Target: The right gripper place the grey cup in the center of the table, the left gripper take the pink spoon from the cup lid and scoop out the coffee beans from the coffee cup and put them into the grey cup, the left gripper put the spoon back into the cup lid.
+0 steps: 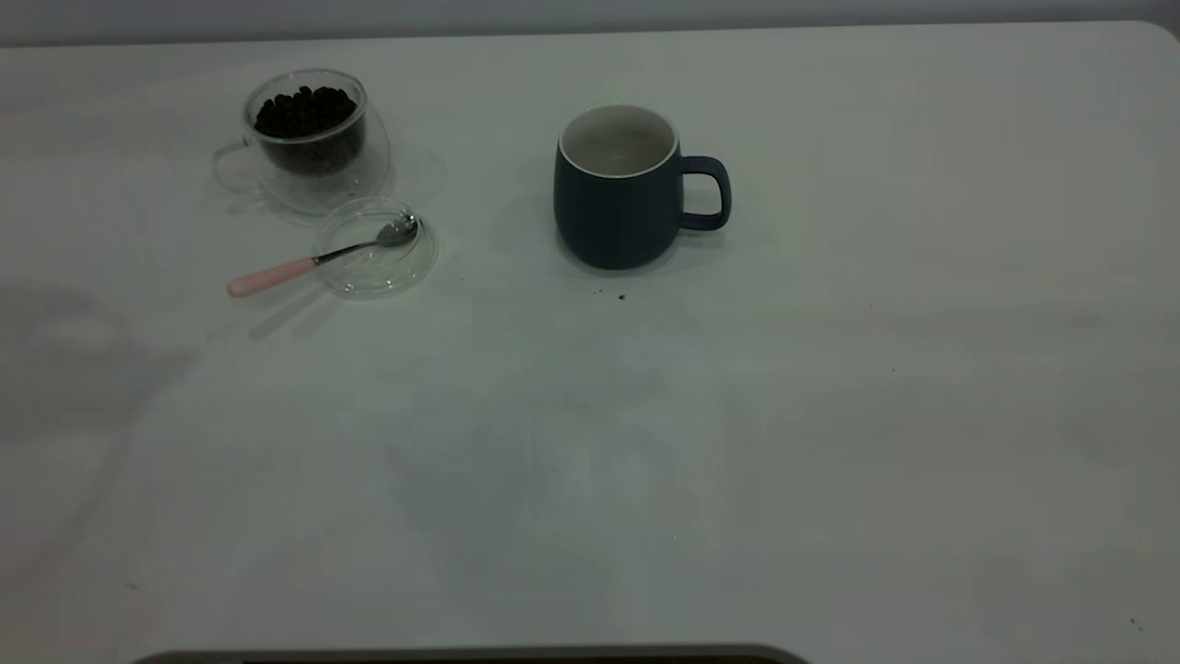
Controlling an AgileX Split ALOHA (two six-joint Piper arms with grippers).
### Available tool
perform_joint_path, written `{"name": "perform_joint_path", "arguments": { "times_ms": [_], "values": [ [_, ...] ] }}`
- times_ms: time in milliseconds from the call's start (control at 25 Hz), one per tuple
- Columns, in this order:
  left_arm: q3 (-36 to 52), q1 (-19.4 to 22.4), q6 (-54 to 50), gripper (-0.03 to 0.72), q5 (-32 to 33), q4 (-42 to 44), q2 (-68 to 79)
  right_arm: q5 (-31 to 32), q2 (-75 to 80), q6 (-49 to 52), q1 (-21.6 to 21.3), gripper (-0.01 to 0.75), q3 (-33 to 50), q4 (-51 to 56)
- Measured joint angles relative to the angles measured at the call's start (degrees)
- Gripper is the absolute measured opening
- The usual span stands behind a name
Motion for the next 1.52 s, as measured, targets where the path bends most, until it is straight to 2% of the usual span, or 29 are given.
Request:
{"name": "perform_joint_path", "arguments": {
  "times_ms": [160,320,480,720,1040,1520],
  "values": [
    [0.1,-0.1,-10.8,0.46,2.1,13.2,-12.0,0.0,0.0,0.0,0.0,0.486,0.0,0.0],
    [0.7,-2.7,-18.7,0.448,2.1,20.6,-21.4,0.0,0.0,0.0,0.0,0.486,0.0,0.0],
    [3.9,-6.8,-20.5,0.447,2.1,24.5,-29.4,0.0,0.0,0.0,0.0,0.486,0.0,0.0],
    [17.1,-13.0,-20.6,0.446,2.1,31.3,-42.6,0.0,0.0,0.0,0.0,0.486,0.0,0.0],
    [37.7,-13.7,-21.6,0.446,0.6,35.7,-58.0,0.0,0.0,0.0,0.0,0.486,0.0,0.0],
    [38.7,-14.1,-26.0,0.446,-0.7,38.2,-66.0,0.0,0.0,0.0,0.0,0.486,0.0,0.0]
  ]
}}
